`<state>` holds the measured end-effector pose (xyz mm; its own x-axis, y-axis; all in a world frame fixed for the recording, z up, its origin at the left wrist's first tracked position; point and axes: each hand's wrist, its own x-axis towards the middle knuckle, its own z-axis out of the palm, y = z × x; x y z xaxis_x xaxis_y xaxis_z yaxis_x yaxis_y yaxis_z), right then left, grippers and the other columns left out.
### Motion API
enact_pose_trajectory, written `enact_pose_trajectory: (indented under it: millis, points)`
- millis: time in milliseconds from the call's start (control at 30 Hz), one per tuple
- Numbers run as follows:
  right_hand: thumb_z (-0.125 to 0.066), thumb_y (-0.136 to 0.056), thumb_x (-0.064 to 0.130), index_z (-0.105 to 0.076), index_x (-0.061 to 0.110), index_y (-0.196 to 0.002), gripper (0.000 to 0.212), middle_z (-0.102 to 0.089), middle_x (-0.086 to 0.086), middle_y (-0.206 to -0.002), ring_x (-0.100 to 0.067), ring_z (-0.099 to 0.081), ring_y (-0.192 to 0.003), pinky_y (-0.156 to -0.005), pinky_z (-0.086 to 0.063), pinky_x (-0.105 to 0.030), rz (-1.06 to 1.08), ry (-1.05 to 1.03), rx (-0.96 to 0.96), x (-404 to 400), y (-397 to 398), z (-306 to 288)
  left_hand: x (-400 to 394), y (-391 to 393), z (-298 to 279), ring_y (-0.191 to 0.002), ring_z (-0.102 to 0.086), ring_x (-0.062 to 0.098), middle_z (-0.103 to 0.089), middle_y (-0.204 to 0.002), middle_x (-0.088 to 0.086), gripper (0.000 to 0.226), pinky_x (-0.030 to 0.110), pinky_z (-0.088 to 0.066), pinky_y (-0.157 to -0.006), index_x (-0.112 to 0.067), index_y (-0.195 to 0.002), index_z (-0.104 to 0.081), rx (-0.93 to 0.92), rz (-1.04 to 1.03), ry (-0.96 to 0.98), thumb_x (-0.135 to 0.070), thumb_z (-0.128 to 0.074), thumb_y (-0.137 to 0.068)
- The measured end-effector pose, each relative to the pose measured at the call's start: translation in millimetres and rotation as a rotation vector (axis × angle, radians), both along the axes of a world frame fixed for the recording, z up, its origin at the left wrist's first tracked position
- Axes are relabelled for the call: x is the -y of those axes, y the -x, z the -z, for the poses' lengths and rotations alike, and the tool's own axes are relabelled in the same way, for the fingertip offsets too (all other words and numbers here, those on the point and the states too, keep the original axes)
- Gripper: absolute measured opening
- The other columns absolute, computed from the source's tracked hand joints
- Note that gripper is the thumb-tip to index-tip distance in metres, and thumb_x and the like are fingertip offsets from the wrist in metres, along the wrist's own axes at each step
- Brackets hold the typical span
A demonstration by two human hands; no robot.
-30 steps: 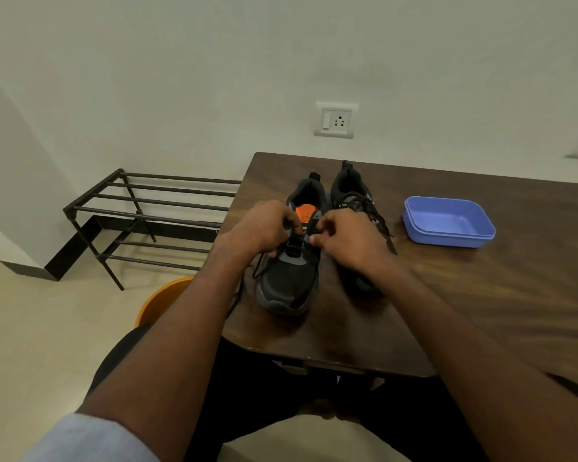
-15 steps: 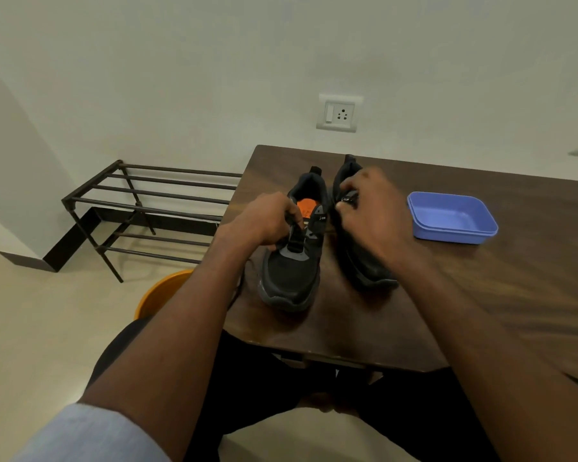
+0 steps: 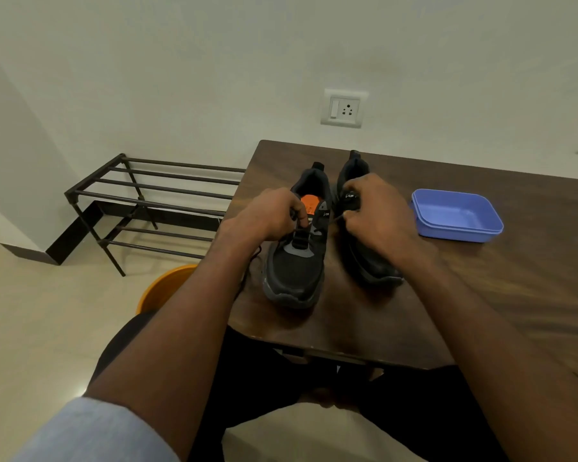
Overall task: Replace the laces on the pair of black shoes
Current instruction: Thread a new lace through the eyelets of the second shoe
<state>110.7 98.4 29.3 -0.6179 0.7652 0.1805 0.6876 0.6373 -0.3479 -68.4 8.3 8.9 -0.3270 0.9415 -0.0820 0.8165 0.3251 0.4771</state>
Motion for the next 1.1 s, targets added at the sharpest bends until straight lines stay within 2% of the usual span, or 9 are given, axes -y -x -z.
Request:
enact_pose_trajectory:
  millis: [100, 300, 533, 700, 800, 900, 967, 1000, 1100]
  points:
    - [-0.074, -0.092, 0.033, -0.073, 0.028, -0.117, 0.026, -0.072, 0.003, -0.112, -0.019, -0.066, -0.102, -0.091, -0.058, -0.044, -0.129, 0.086, 0.061, 13.6, 13.7, 12.0, 1.3, -1.0, -1.5, -0.088, -0.06, 0.014, -0.057, -0.102, -0.005, 0.029, 0.028, -0.053, -0.078, -0.028, -0.105, -0.077, -0.019, 0.005, -0.004, -0.004, -0.064, -0.096]
    - [-0.073, -0.094, 0.025, -0.08, 0.029, -0.099, 0.01, -0.076, 0.004, -0.101, -0.018, -0.068, -0.096, -0.087, -0.059, -0.044, -0.049, 0.072, 0.067, 7.5, 10.3, 17.2, 2.1, 0.3, 0.3, -0.083, -0.055, 0.01, -0.057, -0.101, -0.006, 0.035, 0.027, -0.048, -0.077, -0.031, -0.109, -0.077, -0.008, 0.023, 0.012, -0.002, -0.063, -0.092]
    - [-0.066, -0.098, 0.022, -0.074, 0.036, -0.118, 0.026, -0.073, 0.004, -0.115, -0.019, -0.067, -0.101, -0.09, -0.059, -0.045, -0.076, 0.098, 0.136, 8.4, 14.3, 20.4, 3.2, 1.4, -3.1, -0.092, -0.061, 0.013, -0.054, -0.109, -0.007, 0.036, 0.03, -0.056, -0.083, -0.031, -0.11, -0.075, 0.008, 0.041, 0.039, -0.001, -0.064, -0.092]
    - [-0.061, -0.1, 0.021, -0.069, 0.037, -0.128, 0.033, -0.071, 0.001, -0.122, -0.02, -0.066, -0.104, -0.09, -0.058, -0.044, -0.063, 0.081, 0.174, 9.8, 15.7, 19.0, 4.0, -2.8, -6.3, -0.082, -0.057, 0.01, -0.055, -0.101, -0.005, 0.043, 0.023, -0.046, -0.07, -0.03, -0.121, -0.07, 0.005, 0.05, 0.063, 0.001, -0.06, -0.092]
    - [-0.063, -0.099, 0.019, -0.072, 0.032, -0.121, 0.027, -0.072, 0.002, -0.115, -0.018, -0.065, -0.101, -0.09, -0.056, -0.041, -0.065, 0.131, 0.172, 8.4, 14.3, 16.9, 5.2, -3.7, -7.4, -0.077, -0.056, 0.011, -0.052, -0.091, -0.005, 0.053, 0.024, -0.048, -0.066, -0.032, -0.135, -0.059, 0.066, 0.035, 0.029, 0.001, -0.06, -0.094]
    - [-0.069, -0.096, 0.017, -0.078, 0.026, -0.101, 0.014, -0.076, 0.004, -0.096, -0.007, -0.068, -0.085, -0.08, -0.056, -0.029, -0.09, 0.369, -0.006, 5.7, 10.9, 9.0, 5.6, -1.9, -9.2, -0.084, -0.057, 0.011, -0.061, -0.106, 0.002, 0.049, 0.023, -0.049, -0.07, -0.025, -0.138, -0.056, 0.037, -0.006, -0.028, -0.006, -0.065, -0.095]
    - [-0.071, -0.095, 0.013, -0.079, 0.016, -0.101, 0.01, -0.076, -0.002, -0.083, -0.004, -0.064, -0.067, -0.06, -0.049, -0.019, -0.102, 0.713, -0.252, 10.1, 7.6, -5.1, 6.1, 0.6, -14.0, -0.087, -0.062, 0.012, -0.069, -0.108, 0.004, 0.023, 0.027, -0.051, -0.073, -0.02, -0.123, -0.064, 0.021, -0.093, -0.155, -0.019, -0.064, -0.1]
    - [-0.072, -0.094, 0.01, -0.077, 0.013, -0.105, 0.013, -0.076, -0.005, -0.083, -0.007, -0.063, -0.065, -0.054, -0.046, -0.019, -0.118, 0.891, -0.401, 12.9, 6.3, -12.0, 7.9, 0.2, -17.5, -0.084, -0.066, 0.015, -0.071, -0.101, 0.005, 0.016, 0.028, -0.053, -0.072, -0.017, -0.114, -0.067, 0.113, -0.133, -0.235, -0.025, -0.059, -0.104]
    - [-0.072, -0.091, 0.005, -0.071, 0.009, -0.12, 0.029, -0.076, -0.012, -0.095, -0.015, -0.068, -0.074, -0.056, -0.048, -0.021, -0.201, 1.18, -0.773, 16.4, 5.8, -29.4, 15.2, -11.7, -32.6, -0.077, -0.07, 0.021, -0.073, -0.087, 0.012, 0.048, 0.028, -0.056, -0.068, -0.008, -0.112, -0.068, 0.686, -0.182, -0.333, -0.046, -0.038, -0.11]
